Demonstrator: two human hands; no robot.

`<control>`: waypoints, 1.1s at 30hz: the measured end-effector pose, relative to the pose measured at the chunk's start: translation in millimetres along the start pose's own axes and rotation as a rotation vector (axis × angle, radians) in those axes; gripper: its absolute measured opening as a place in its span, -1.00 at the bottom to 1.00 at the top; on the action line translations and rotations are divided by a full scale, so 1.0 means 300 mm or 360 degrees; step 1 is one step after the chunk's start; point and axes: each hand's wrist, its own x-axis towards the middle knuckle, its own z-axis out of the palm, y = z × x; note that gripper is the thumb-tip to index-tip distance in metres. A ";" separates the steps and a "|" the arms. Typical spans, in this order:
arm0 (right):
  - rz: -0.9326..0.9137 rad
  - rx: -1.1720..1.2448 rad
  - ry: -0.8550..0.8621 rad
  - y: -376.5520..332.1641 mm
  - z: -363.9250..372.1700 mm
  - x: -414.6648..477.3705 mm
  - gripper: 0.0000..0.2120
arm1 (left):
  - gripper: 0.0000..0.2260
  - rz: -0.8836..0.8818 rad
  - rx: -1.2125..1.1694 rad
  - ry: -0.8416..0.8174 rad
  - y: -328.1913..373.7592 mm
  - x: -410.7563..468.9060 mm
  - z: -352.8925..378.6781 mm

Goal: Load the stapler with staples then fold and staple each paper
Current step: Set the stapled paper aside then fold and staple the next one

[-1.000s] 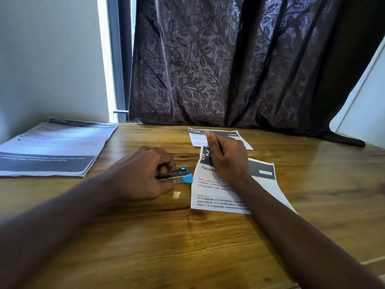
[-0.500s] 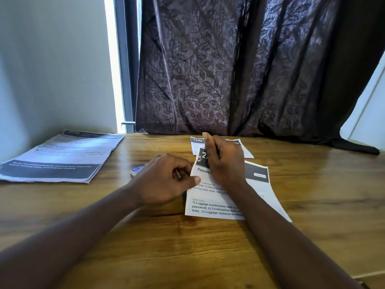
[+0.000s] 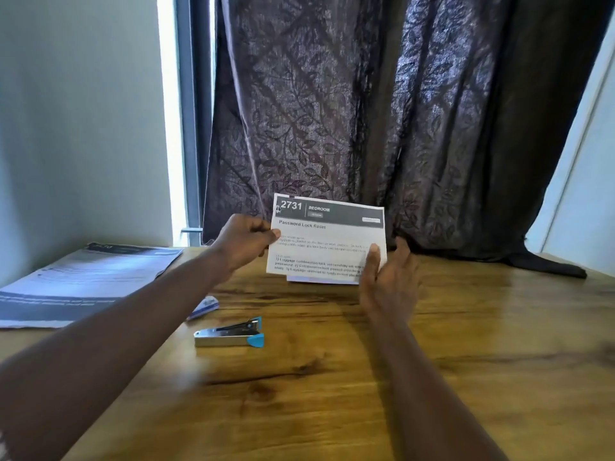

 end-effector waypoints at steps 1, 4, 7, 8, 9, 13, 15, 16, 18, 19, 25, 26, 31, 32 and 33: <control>0.0047 -0.0097 -0.0103 0.005 0.009 0.002 -0.43 | -0.86 -0.0034 -0.0036 0.0007 -0.010 0.046 0.017; 0.0167 -0.0345 -0.0385 0.018 0.049 0.002 -0.39 | -0.87 -0.0106 -0.0086 0.0040 -0.041 0.158 0.078; 0.0207 -0.0479 -0.0594 0.026 0.083 0.001 -0.31 | -0.90 -0.0178 -0.0021 0.0073 -0.068 0.223 0.144; 0.0223 -0.0529 -0.0650 0.029 0.090 0.004 -0.30 | -0.89 -0.0205 0.0013 0.0088 -0.080 0.239 0.163; 0.0229 -0.0601 -0.0714 0.032 0.097 0.006 -0.30 | -0.87 -0.0238 0.0049 0.0096 -0.096 0.252 0.179; 0.0148 -0.0913 -0.0925 0.038 0.124 0.010 -0.38 | -0.83 -0.0344 0.0261 0.0098 -0.148 0.266 0.221; 0.0124 -0.0942 -0.0935 0.034 0.128 0.009 -0.41 | -0.82 -0.0354 0.0410 0.0066 -0.172 0.268 0.232; 0.0114 -0.0949 -0.0924 0.033 0.126 0.009 -0.41 | -0.81 -0.0354 0.0486 0.0044 -0.181 0.268 0.236; 0.0097 -0.0961 -0.0906 0.032 0.123 0.007 -0.40 | -0.77 -0.0353 0.0653 0.0006 -0.196 0.270 0.239; 0.0095 -0.0964 -0.0907 0.033 0.124 0.006 -0.39 | -0.73 -0.0342 0.0735 -0.0005 -0.200 0.268 0.238; 0.0116 -0.0954 -0.0919 0.023 0.114 0.001 -0.37 | -0.34 -0.0019 0.1106 -0.0299 -0.159 0.216 0.221; 0.0121 -0.0950 -0.0922 0.022 0.112 0.001 -0.37 | -0.32 0.0031 0.1119 -0.0373 -0.153 0.203 0.219; 0.0151 -0.0888 -0.0898 0.016 0.099 -0.004 -0.26 | -0.41 0.0214 0.1196 -0.0504 -0.189 0.147 0.217; 0.0160 -0.0875 -0.0895 0.015 0.097 -0.004 -0.24 | -0.46 0.0226 0.1183 -0.0480 -0.198 0.143 0.216; 0.0167 -0.0867 -0.0897 0.015 0.097 -0.004 -0.23 | -0.50 0.0233 0.1173 -0.0460 -0.204 0.141 0.213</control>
